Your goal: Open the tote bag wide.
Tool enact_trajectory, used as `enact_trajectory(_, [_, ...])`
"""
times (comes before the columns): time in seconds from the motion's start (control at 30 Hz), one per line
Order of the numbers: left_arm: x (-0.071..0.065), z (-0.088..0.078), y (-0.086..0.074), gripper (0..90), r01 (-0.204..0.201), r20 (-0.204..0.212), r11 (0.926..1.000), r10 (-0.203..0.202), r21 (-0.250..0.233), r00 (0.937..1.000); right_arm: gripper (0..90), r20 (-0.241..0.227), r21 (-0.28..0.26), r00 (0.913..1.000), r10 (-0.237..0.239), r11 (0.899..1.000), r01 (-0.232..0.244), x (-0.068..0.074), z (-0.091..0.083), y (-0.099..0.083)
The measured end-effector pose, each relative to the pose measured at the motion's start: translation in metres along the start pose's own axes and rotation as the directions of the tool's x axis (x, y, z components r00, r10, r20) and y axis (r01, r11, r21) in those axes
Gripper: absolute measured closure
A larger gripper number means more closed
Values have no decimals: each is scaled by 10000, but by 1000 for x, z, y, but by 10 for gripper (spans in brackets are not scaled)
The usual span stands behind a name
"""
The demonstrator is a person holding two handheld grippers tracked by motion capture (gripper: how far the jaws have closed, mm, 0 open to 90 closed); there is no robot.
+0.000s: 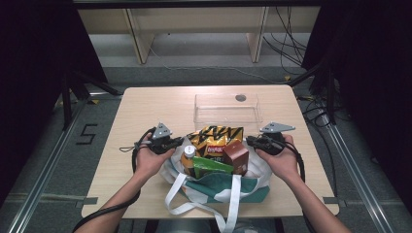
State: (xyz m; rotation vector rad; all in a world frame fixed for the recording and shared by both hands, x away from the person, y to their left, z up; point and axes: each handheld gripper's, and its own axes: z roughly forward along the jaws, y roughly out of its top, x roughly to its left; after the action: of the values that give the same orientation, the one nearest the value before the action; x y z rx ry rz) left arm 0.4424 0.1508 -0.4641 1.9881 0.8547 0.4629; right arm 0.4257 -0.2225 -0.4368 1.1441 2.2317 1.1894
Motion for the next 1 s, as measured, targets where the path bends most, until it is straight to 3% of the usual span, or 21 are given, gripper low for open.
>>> enact_trajectory(0.03, [0, 0, -1, 871, 29, -47, 10000, -28, 49, 10000, 843, -57, -151, 10000, 45, 9999, -46, 0, 2, -1])
enact_trajectory(0.1, [0, 1, -2, 872, -23, -75, 10000, 23, -26, 10000, 844, 28, 45, 10000, 94, 9999, -94, 2, 1, 0])
enact_trajectory(0.2, [0, 4, -4, 872, 223, -75, 9997, -223, -37, 9997, 843, 25, 73, 9999, 140, 9999, -140, 2, 3, -2])
enact_trajectory(0.23, [0, 6, -5, 872, 204, -102, 9998, -204, -1, 9997, 844, 94, -119, 9999, 50, 9999, -49, 0, 6, -3])
enact_trajectory(0.3, [2, 6, -7, 872, 62, -143, 9998, -59, 190, 9999, 843, -15, 109, 10000, 38, 9999, -38, 1, 7, -3])
enact_trajectory(0.33, [2, 8, -7, 872, 130, -119, 9999, -129, 65, 9998, 843, 6, 88, 9997, 244, 9997, -244, 3, 8, -4])
enact_trajectory(0.4, [2, 8, -7, 872, 168, -156, 9998, -166, 114, 9997, 843, 29, 5, 9999, 130, 9999, -130, 3, 9, -4])
enact_trajectory(0.47, [2, 8, -7, 871, 151, -164, 9998, -149, 103, 9998, 842, -119, 92, 9994, 323, 9994, -322, 3, 8, -4])
enact_trajectory(0.53, [1, 7, -7, 868, 248, -189, 9997, -247, 65, 9995, 834, -9, 42, 10000, 34, 10000, -34, 0, 8, -4])
enact_trajectory(0.57, [2, 6, -6, 864, 42, -199, 9998, -38, 179, 9998, 824, 19, 29, 10000, 66, 10000, -66, 0, 7, -3])
enact_trajectory(0.7, [1, 1, -2, 832, 344, -290, 9994, -347, -84, 9990, 746, -43, -304, 9995, 307, 9991, -308, -1, -1, 2])
enact_trajectory(0.73, [2, -1, -1, 822, 191, -295, 9998, -191, -9, 9994, 725, -10, -517, 9998, 202, 9985, -202, -2, -3, 4])
enact_trajectory(0.77, [1, -2, 0, 809, 394, -257, 9991, -397, -141, 9989, 705, 42, -407, 9984, 560, 9976, -557, 0, -8, 6])
enact_trajectory(0.8, [2, -3, 1, 795, 372, -320, 9992, -377, -159, 9988, 683, 67, -762, 9994, 348, 9965, -342, -2, -10, 8])
enact_trajectory(0.83, [2, -4, 1, 776, 435, -294, 9989, -440, -183, 9986, 656, -101, -763, 9984, 557, 9955, -563, -2, -14, 11])
enact_trajectory(0.87, [2, -5, 2, 766, 404, -383, 9990, -411, -188, 9984, 632, 35, -838, 9971, 757, 9936, -751, 0, -18, 13])
enact_trajectory(0.93, [2, -8, 4, 731, 460, -397, 9985, -471, -300, 9981, 602, 188, -1189, 9990, 404, 9922, -379, -3, -24, 17])
enact_trajectory(1.0, [0, -12, 6, 682, 469, -444, 9979, -489, -451, 9978, 572, 30, -1221, 9964, 849, 9890, -839, 1, -30, 21])
